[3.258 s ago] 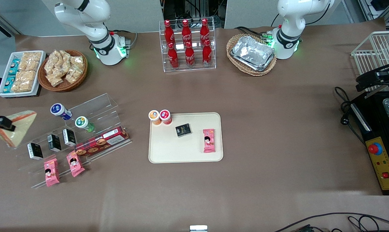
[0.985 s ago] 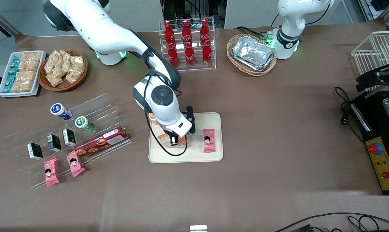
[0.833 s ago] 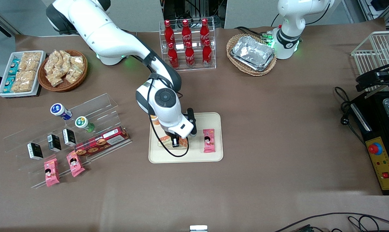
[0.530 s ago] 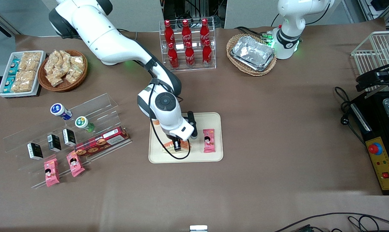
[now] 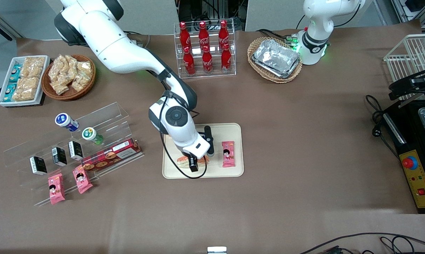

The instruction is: Place sandwich on tray

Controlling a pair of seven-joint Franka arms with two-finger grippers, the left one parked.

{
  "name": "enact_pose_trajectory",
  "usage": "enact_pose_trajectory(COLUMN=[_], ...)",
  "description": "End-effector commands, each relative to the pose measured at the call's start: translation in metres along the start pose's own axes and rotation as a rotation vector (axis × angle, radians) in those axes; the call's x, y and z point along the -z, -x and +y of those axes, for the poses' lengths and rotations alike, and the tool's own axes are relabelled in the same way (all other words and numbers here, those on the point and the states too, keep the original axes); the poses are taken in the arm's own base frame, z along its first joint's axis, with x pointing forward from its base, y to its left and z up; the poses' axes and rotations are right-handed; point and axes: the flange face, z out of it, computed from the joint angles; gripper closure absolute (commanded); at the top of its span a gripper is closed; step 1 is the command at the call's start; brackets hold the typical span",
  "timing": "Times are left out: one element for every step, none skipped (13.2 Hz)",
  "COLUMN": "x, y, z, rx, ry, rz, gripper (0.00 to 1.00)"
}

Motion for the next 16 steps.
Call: enact_pose_trajectory(x=[0.05,0.075,0.099,0.12,0.133,0.149,0.165,0.181,0.196,0.209,0.228,0.243,0.261,0.27,0.277,0.283], y=[0.013,0.014,0.017,0.041,0.06,0.082,0.1,0.125,0.147,0.169,0.194,0.208,0.225,0.237,0.245,0.251], z=[0.014,0.017,0.019,0.03,0.036,0.042,0.046,0.051,0.056,0.06,0.063,0.062,0.06,0.058,0.058,0.057], rx=[-0.08,-0.118,-0.159,-0.218,-0.258,-0.295,-0.349,-0.434,-0.522,-0.627,-0.754,-0.858,-0.962,-1.061,-1.153,-1.217], ry=[-0.023,-0.035,-0.043,-0.051,-0.067,-0.07,-0.075,-0.08,-0.074,-0.072,-0.074,-0.058,-0.024,0.029,0.063,0.073], rz=[0.039,0.07,0.103,0.113,0.113,0.107,0.094,0.081,0.075,0.075,0.086,0.079,0.041,-0.042,-0.067,-0.067], gripper=[0.0,0.0,0.0,0.0,0.0,0.0,0.0,0.0,0.0,0.0,0.0,0.0,0.0,0.0,0.0,0.0])
